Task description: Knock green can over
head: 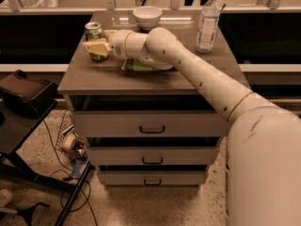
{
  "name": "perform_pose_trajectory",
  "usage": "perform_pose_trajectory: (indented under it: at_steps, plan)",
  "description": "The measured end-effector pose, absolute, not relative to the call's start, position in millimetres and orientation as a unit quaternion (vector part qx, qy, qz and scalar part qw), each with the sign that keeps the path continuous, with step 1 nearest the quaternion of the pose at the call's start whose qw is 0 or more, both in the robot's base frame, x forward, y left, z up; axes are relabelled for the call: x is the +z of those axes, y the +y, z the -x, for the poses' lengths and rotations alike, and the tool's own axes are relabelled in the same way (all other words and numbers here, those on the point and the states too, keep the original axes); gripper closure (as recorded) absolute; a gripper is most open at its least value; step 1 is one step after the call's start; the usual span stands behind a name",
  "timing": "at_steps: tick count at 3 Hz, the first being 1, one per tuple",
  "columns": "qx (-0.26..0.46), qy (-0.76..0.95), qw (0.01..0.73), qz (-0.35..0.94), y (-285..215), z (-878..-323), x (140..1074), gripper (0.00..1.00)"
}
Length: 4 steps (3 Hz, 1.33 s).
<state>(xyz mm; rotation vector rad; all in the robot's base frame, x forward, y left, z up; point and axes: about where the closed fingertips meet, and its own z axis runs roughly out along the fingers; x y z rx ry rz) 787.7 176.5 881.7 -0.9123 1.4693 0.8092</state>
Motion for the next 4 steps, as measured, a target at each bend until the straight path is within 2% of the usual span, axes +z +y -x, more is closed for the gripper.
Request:
perform_pose_trajectory:
  at_steps: [1, 2, 3, 4]
  plan:
    - [0.351, 0.627, 0.574, 0.392, 181.4, -785.2, 880.8, 0.72]
    - [0.353, 0.626, 0.573, 0.393, 183.8, -784.4, 880.5, 0.95]
    - [0.325, 0.644, 0.546, 0.427, 195.0, -780.1, 895.3, 1.00]
    - [0.270, 0.650, 0.495, 0.510, 238.9, -751.2, 940.2, 1.00]
